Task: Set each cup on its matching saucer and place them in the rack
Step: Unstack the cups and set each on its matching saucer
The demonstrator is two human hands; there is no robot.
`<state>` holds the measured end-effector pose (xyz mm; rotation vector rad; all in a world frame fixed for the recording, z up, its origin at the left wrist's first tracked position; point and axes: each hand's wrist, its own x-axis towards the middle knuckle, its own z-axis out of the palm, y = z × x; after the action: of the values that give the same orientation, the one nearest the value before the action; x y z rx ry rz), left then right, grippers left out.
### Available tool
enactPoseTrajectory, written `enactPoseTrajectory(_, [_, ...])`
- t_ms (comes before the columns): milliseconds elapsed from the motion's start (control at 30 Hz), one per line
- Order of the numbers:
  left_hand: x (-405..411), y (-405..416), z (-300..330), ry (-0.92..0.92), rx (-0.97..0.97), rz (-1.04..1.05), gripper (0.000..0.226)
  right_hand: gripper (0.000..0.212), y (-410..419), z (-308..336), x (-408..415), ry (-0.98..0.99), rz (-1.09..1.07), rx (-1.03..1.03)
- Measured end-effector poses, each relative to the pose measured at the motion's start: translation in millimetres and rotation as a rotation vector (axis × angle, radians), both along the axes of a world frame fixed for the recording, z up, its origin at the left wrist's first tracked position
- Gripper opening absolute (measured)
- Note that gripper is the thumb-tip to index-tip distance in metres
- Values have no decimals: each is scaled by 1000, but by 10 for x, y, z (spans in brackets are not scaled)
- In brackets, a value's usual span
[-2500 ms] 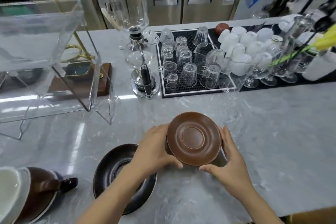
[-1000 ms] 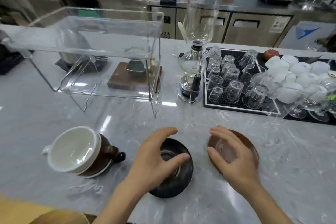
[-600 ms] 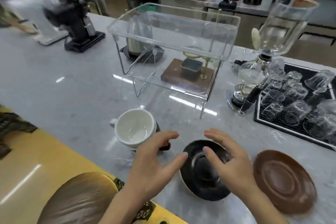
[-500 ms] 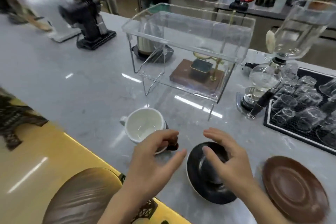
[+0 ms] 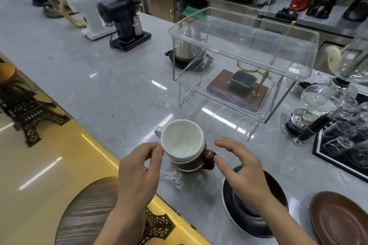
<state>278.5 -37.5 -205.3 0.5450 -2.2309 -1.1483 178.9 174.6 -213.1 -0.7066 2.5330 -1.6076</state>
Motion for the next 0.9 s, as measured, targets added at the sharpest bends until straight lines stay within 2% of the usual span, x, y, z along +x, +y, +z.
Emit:
enactPoseTrajectory(100, [-20,-65,-85,-15,27,8,15,41,-143,47,-51,-8,55,93])
enactPoseTrajectory(200, [-18,-125,-153,-50,141,16,10,65,-271,87,-114,-49,145,185])
enactPoseTrajectory(300, [-23,-164,-181,-112,231,-24,27,82,-379,142,-152,-47,225,217])
enactPoseTrajectory(500, [-32,-225,-176,-173,209,-207,60,91,-495,177,-156,-24,269,194])
enactPoseTrajectory(633, [-45,-234,-196,-165,201,-224,65,87,-512,159,-154,-39,250,184])
enactPoseTrajectory(900, [-102,-277,-241,-176,233,-185,73,94,-503,83,-189,-71,207,156])
